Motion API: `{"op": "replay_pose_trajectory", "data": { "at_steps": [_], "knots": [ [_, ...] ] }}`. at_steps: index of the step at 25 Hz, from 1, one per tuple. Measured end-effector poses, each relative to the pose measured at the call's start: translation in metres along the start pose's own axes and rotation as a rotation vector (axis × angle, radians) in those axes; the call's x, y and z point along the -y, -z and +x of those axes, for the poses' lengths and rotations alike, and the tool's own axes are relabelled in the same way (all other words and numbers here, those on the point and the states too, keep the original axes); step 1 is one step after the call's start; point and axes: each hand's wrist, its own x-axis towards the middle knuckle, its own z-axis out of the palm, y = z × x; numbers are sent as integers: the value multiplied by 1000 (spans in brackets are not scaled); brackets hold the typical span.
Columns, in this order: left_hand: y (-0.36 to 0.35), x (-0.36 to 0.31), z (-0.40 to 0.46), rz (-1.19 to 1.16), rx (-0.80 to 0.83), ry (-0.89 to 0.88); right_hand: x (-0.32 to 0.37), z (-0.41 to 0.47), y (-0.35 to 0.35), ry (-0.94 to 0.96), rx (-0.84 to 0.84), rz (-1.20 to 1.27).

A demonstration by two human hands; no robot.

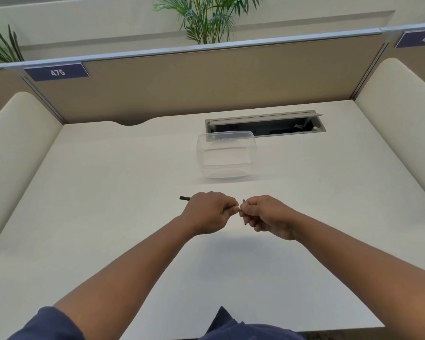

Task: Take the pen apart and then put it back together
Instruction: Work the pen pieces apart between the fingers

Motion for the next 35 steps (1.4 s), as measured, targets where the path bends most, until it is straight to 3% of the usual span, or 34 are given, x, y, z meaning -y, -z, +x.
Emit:
{"op": "replay_pose_trajectory", "data": {
  "at_steps": [3,7,11,13,15,17,21,23,28,35],
  "knots": [
    [1,1,2,-20,30,52,0,1,-4,137,-152,-217],
    [11,3,10,-282,228,232,-7,4,-13,428,-345,-540],
    [19,13,11,-743,404,262,-14,7,-9,881,-403,-895],
    [21,17,12,-809,466,259,-14,10,1,1087,-405,-1133],
    [20,18,14,-810,454,266,-15,13,9,1148,-400,-1202],
    [16,16,16,-714,384,267,-16,14,6,945,-352,-999],
    [7,12,14,-225,209,159,-10,14,1,181,-41,-134],
    [3,12,12,-120,100,58,-5,14,6,27,75,63],
    [0,16,12,-16,-113,-210,3,15,12,-141,203,227],
    [0,20,14,47,-152,-221,12,19,6,-41,79,-84]
  ]
}}
